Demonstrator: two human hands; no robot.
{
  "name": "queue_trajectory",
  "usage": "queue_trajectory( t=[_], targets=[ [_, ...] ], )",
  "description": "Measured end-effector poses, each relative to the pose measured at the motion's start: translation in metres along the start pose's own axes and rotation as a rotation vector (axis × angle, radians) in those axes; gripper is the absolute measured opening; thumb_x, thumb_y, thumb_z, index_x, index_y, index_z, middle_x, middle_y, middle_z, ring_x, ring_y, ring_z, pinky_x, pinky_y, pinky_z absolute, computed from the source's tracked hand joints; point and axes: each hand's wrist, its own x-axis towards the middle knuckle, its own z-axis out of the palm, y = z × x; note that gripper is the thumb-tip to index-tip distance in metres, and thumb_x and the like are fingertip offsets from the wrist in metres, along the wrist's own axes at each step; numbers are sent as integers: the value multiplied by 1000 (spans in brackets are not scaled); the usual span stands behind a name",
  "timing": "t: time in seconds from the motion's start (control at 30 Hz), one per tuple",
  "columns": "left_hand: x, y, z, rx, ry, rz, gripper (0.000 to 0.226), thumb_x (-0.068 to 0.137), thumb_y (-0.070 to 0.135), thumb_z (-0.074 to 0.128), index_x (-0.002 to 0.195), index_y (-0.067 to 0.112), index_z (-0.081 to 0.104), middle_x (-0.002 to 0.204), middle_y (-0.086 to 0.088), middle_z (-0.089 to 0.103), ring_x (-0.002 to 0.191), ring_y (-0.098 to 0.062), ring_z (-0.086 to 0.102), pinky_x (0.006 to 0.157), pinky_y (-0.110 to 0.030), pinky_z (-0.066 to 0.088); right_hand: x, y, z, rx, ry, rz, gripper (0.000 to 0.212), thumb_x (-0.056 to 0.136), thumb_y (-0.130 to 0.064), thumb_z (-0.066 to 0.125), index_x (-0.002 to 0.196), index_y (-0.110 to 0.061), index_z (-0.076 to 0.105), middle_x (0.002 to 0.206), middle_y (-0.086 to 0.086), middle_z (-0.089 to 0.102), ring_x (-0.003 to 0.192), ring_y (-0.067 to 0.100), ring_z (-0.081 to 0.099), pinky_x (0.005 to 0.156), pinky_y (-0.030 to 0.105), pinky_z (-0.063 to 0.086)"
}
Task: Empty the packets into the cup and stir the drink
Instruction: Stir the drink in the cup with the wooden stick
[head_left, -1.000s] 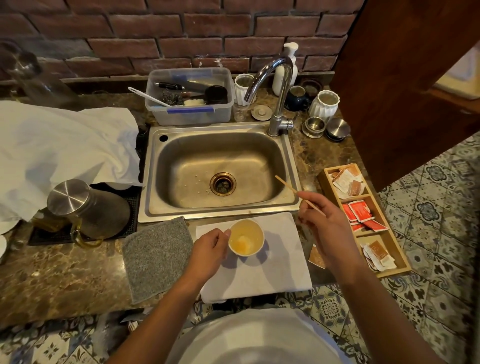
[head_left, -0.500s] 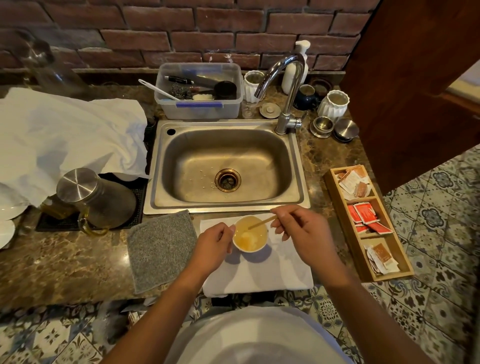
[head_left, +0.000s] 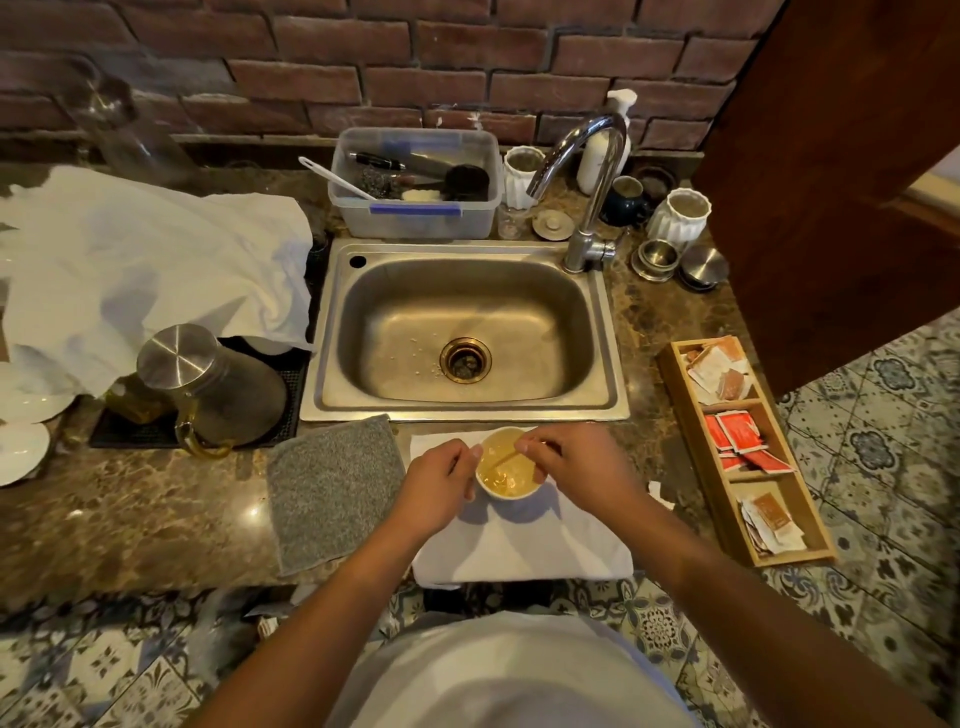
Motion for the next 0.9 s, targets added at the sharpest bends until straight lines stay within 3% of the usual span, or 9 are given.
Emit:
queue_trajectory(
  t=[0.1, 0.2, 0.27, 0.37, 0.5, 0.7, 0.9],
  targets=[
    [-1, 1, -1, 19, 1, -8, 44, 104, 40, 47, 69, 15, 58, 56, 2, 64, 49, -12, 57, 64, -44, 53, 6, -3, 4, -212, -77, -20, 35, 103, -47, 48, 110, -28, 76, 88, 2, 77, 86, 22, 69, 72, 30, 47],
    [-3, 3, -2, 16, 2, -19, 45, 103, 42, 48, 71, 13, 59, 57, 1, 65, 50, -13, 57, 64, -43, 53, 9, -7, 5, -394, -53, -27, 37, 99, -55, 52, 112, -31, 76, 97, 1, 76, 92, 24, 68, 69, 27, 39],
    [-3, 2, -3, 6, 2, -23, 45, 103, 42, 49, 71, 11, 59, 59, -1, 66, 52, -15, 57, 64, -43, 52, 9, -9, 4, -472, -10, -37, 35, 94, -58, 57, 104, -30, 77, 94, -1, 76, 89, 21, 68, 67, 27, 40],
    [-4, 0, -4, -9, 0, -25, 45, 102, 42, 50, 71, 10, 60, 59, -2, 66, 54, -16, 58, 64, -42, 52, 8, -10, 4, -524, 15, -74, 33, 95, -55, 58, 95, -26, 74, 90, -1, 75, 83, 20, 67, 64, 28, 42],
    [-7, 3, -2, -14, 8, -31, 45, 103, 41, 50, 75, 7, 61, 63, -6, 68, 52, -12, 55, 58, -33, 47, 7, -11, 1, -626, -41, -97, 36, 100, -52, 53, 103, -25, 76, 95, 1, 75, 87, 23, 70, 73, 31, 53],
    [-4, 1, -1, -74, 1, -24, 45, 103, 37, 50, 75, 3, 59, 67, -13, 70, 53, -16, 57, 64, -42, 52, 6, -17, -7, -721, -156, -121, 31, 97, -44, 59, 108, -22, 78, 98, 3, 76, 87, 25, 70, 75, 34, 57],
    [-3, -1, 1, -122, -26, -48, 43, 104, 38, 49, 79, 4, 60, 68, -11, 73, 50, -12, 57, 56, -30, 50, 7, -37, 0, -787, -226, -142, 22, 94, -30, 67, 109, -16, 75, 102, 6, 74, 90, 26, 70, 76, 31, 52]
  ],
)
